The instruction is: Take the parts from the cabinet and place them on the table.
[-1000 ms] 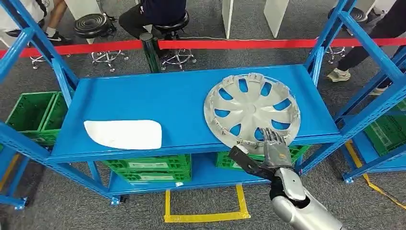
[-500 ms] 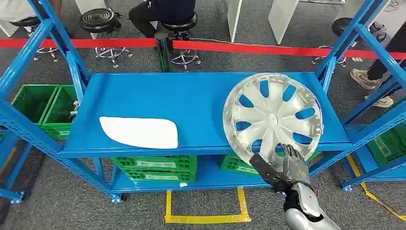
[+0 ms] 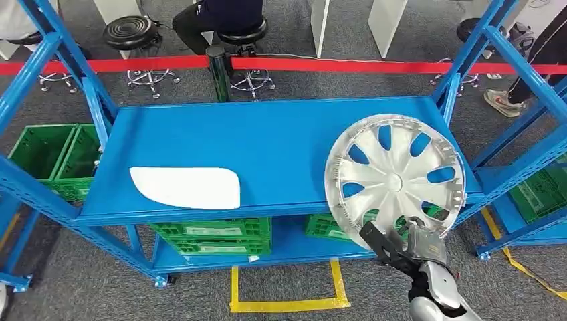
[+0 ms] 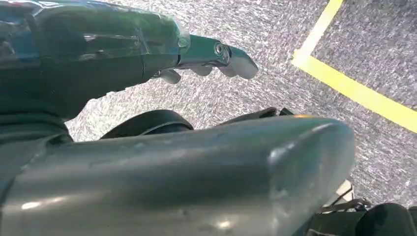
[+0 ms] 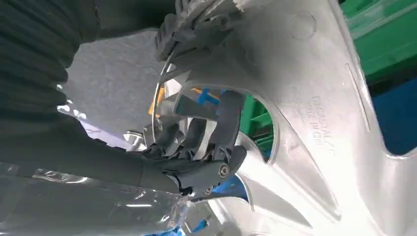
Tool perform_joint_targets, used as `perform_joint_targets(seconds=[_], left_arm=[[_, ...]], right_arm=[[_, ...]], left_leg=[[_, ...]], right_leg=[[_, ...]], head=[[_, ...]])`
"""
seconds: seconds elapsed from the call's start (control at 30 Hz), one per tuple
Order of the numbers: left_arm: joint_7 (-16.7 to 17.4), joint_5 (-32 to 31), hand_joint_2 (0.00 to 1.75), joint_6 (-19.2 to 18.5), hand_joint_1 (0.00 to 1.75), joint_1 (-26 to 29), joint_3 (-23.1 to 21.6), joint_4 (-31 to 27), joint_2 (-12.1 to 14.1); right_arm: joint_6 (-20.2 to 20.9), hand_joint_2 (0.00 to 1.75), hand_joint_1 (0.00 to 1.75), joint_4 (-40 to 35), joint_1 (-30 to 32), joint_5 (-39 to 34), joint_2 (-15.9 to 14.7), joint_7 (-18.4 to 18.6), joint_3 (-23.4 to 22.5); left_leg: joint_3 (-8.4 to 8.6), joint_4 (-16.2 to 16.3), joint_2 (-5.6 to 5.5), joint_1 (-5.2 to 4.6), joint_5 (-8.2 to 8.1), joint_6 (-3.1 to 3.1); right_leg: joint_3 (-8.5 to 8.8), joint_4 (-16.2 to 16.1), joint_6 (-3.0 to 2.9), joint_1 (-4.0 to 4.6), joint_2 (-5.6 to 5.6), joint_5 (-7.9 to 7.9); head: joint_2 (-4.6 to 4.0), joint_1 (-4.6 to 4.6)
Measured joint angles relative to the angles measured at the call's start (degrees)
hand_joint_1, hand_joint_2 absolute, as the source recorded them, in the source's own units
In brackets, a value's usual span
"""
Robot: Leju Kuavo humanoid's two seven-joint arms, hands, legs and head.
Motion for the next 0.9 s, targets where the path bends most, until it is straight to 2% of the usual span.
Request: perform_joint_targets(seconds=[0.27, 0.3, 0.33, 0.37, 0.4, 0.57, 0.67, 0.73, 0.77, 0.83, 0.87, 0.9], left_arm=[[-0.46, 0.11, 0.0, 0.11, 0.0, 0.04, 0.02, -0.13, -0.02], [-0.59, 0.18, 0.0, 0.18, 0.0, 0.04, 0.02, -0.13, -0.04], [-0.68, 0.31, 0.0, 0.2, 0.0, 0.05, 0.02, -0.13, -0.09], [-0.79, 0.48, 0.0, 0.35, 0.0, 0.07, 0.02, -0.13, -0.11], [-0.94, 0.59, 0.0, 0.39, 0.0, 0.07, 0.02, -0.13, -0.13], [-1.01, 0.79, 0.0, 0.68, 0.0, 0.09, 0.02, -0.13, -0.31], [-1.07, 1.09, 0.0, 0.81, 0.0, 0.11, 0.02, -0.13, -0.35], [-1.59, 1.33, 0.0, 0.94, 0.0, 0.11, 0.02, -0.13, -0.44], [-1.9, 1.49, 0.0, 0.94, 0.0, 0.11, 0.02, -0.11, -0.46], [-3.32, 1.92, 0.0, 0.94, 0.0, 0.11, 0.02, -0.11, -0.68], [-3.91, 1.99, 0.0, 0.94, 0.0, 0.11, 0.02, -0.11, -0.81], [-4.68, 2.16, 0.0, 0.92, 0.0, 0.09, 0.02, -0.11, -0.9]], right_arm=[[-0.26, 1.75, 1.75, -1.38, 1.64, 1.53, -0.39, 0.0, -1.79], [-0.42, 1.75, 1.71, -1.57, 1.95, 1.86, -0.39, 0.0, -2.01], [-0.68, 1.75, 1.54, -1.88, 2.32, 2.25, -0.37, 0.0, -2.27], [-1.07, 1.75, 1.54, -2.19, 2.73, 3.06, -0.37, 0.0, -2.58], [-1.42, 1.75, 1.75, -2.56, 3.1, 3.85, -0.39, 0.0, -2.75], [-2.95, 1.75, 1.75, -5.02, 4.38, 6.03, -0.48, 0.0, -4.19], [-7.0, 1.75, 1.75, -6.76, 4.61, 3.25, -0.94, 0.0, -4.98], [-14.03, 1.75, 1.75, -9.76, 4.78, -3.43, -1.96, -0.96, -5.64], [-17.15, 1.75, 1.75, -10.94, 4.67, -6.68, -2.43, -2.19, -5.7], [-22.89, 1.75, 1.75, -15.66, 4.28, -14.66, -3.91, -7.44, -7.43], [-24.13, 1.75, 1.75, -19.14, 3.65, -16.22, -4.2, -9.23, -8.35], [-24.5, 1.75, 1.75, -21.56, 2.81, -16.17, -4.57, -9.38, -9.12]], left_leg=[[-0.09, 0.0, 0.03, -0.01, -0.02, -0.02], [-0.11, 0.0, 0.03, -0.01, -0.02, -0.02], [-0.13, 0.0, 0.03, -0.03, -0.03, -0.02], [-0.16, 0.01, 0.03, -0.03, -0.03, -0.02], [-0.15, 0.01, 0.04, -0.03, -0.07, -0.04], [-0.15, 0.01, 0.08, -0.03, -0.11, -0.03], [-0.16, 0.01, 0.12, -0.03, -0.11, -0.03], [-0.18, 0.01, 0.18, -0.04, -0.11, -0.03], [-0.19, 0.01, 0.2, -0.04, -0.11, -0.03], [-0.24, 0.01, 0.31, -0.06, -0.11, -0.03], [-0.24, 0.01, 0.44, -0.07, -0.11, -0.03], [-0.22, 0.01, 0.59, -0.09, -0.12, -0.03]], right_leg=[[0.0, -0.05, -0.01, -0.02, 0.01, 0.0], [0.0, -0.05, -0.01, -0.02, 0.0, 0.0], [-0.02, -0.05, -0.02, -0.03, 0.0, -0.01], [-0.04, -0.05, -0.02, -0.03, 0.0, -0.01], [-0.04, -0.06, -0.02, -0.03, 0.0, -0.02], [-0.05, -0.07, -0.06, -0.02, 0.0, -0.06], [-0.05, -0.06, -0.07, -0.02, -0.01, -0.06], [-0.05, -0.05, -0.07, -0.02, -0.01, -0.06], [-0.05, -0.05, -0.07, -0.02, -0.02, -0.06], [-0.05, -0.03, -0.07, -0.03, -0.04, -0.06], [-0.08, -0.03, -0.07, -0.03, -0.01, -0.06], [-0.11, -0.03, -0.07, -0.05, 0.1, -0.05]], head=[[0.0, 0.02], [0.0, 0.02], [0.0, 0.02], [0.0, 0.02], [0.0, 0.02], [0.0, 0.02], [0.0, 0.02], [0.0, 0.04], [0.0, 0.02], [0.0, 0.02], [0.0, 0.04], [0.0, 0.04]])
